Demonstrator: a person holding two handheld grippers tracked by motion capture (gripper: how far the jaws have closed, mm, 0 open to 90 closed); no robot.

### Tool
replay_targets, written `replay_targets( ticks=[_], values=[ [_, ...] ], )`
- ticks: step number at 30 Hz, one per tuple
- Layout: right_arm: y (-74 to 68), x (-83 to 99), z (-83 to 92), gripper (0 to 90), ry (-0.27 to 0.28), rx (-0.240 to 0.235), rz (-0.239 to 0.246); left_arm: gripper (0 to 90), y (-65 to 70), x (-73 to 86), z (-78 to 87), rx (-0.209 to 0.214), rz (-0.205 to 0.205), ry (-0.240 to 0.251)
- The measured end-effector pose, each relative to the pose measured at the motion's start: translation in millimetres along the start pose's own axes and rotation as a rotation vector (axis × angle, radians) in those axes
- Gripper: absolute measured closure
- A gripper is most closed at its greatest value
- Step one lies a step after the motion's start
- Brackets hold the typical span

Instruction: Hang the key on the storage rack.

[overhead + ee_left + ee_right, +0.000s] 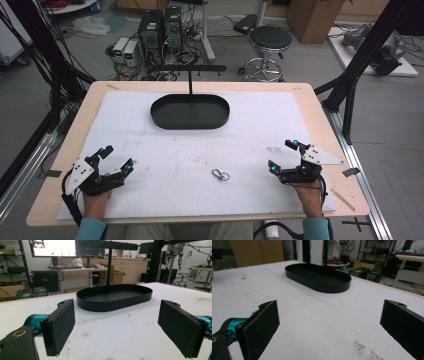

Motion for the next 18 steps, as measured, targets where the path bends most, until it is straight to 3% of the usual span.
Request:
replay_targets(
  ticks=[11, 18],
  values=[
    [-22.1, -35.7, -25.0, 1.7, -0.153, -0.178, 0.094, 14.8, 0.0, 0.0, 0.0, 0.000, -0.001, 0.000],
    [-33.8, -44.8, -42.0, 1.7, -0.248, -0.277, 0.131, 14.8, 0.0, 0.0, 0.0, 0.000, -0.001, 0.000]
  ],
)
Point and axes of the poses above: each handheld gripper's, and its own axes: z roughly backward along the jaws, x roughly out of its underside, y roughly to its right, the point moved 2 cm from there along -z, roughly forward along the jaws, and after that the axes turned 1 degree about y, right-handed, at the moved point
